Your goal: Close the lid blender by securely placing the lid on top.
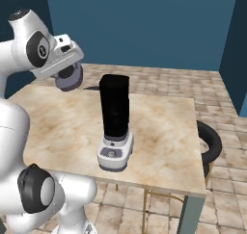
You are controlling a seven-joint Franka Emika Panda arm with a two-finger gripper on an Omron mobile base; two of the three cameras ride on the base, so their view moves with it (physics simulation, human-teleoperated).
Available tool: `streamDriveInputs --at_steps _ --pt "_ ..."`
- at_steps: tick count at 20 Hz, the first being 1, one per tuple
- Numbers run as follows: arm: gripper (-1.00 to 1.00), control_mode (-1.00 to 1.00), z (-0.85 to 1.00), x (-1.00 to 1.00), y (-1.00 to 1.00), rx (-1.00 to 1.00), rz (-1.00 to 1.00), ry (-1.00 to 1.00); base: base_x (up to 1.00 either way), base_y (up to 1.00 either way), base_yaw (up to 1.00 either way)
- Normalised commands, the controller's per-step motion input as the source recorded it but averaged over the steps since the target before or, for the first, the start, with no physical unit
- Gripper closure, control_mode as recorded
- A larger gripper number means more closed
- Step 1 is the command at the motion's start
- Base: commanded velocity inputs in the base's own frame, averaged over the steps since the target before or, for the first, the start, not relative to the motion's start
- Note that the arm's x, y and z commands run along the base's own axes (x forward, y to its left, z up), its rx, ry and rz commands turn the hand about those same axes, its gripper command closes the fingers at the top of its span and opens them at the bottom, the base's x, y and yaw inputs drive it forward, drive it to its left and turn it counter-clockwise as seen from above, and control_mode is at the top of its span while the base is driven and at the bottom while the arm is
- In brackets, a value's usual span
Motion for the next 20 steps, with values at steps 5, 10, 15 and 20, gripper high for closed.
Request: streamDriveInputs --at_steps 5,10,15,20 --pt "1.0 -1.0 0.3 0.0 -0.49 0.0 0.02 -0.09 0.0 0.0 0.0" --pt "1.0 -1.0 0.15 0.0 -0.42 0.0 -0.01 -0.03 0.0 0.0 0.0" --pt "1.0 -1.0 0.13 0.08 -0.41 0.01 0.0 0.0 0.0 0.0 0.0" --pt "1.0 -1.0 0.13 0.21 -0.43 0.0 0.0 0.0 0.0 0.0 0.0"
